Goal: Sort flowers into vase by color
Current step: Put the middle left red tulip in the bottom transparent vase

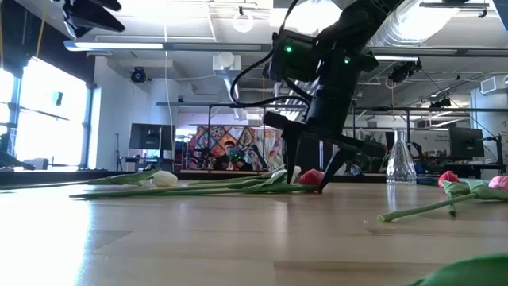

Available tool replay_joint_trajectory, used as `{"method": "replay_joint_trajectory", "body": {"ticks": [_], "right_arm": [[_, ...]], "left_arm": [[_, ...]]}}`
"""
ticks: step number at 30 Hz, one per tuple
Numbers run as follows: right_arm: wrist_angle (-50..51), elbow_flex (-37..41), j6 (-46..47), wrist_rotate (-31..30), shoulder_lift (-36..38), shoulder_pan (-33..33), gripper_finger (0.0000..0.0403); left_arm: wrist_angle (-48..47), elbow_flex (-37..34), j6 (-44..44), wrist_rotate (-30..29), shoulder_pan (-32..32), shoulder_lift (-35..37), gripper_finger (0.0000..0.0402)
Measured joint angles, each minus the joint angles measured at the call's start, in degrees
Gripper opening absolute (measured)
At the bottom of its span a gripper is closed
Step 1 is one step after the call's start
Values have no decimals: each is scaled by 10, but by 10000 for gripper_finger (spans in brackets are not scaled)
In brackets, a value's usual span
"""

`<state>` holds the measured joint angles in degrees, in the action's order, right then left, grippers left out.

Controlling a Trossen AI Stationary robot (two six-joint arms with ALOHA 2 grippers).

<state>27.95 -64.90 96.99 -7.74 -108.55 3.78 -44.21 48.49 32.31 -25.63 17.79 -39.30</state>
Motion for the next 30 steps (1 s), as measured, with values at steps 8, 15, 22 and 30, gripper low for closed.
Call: {"method": "replay_joint_trajectory", "body": {"ticks": [8,15,22,30], "right_arm": [[5,1,-74,-43,-2,32,86],[4,2,-144,-74,-1,47,7],[4,-11,-178,-86,42,27,7],[-21,-44,-385,-223,129,-23,4]], "left_arm": [[35,0,-16,49,-71,-38,184],[87,2,-30,64,-110,-56,184],[82,29,-43,75,-127,-59,184],[93,36,-39,94,-130,-67,184]]}}
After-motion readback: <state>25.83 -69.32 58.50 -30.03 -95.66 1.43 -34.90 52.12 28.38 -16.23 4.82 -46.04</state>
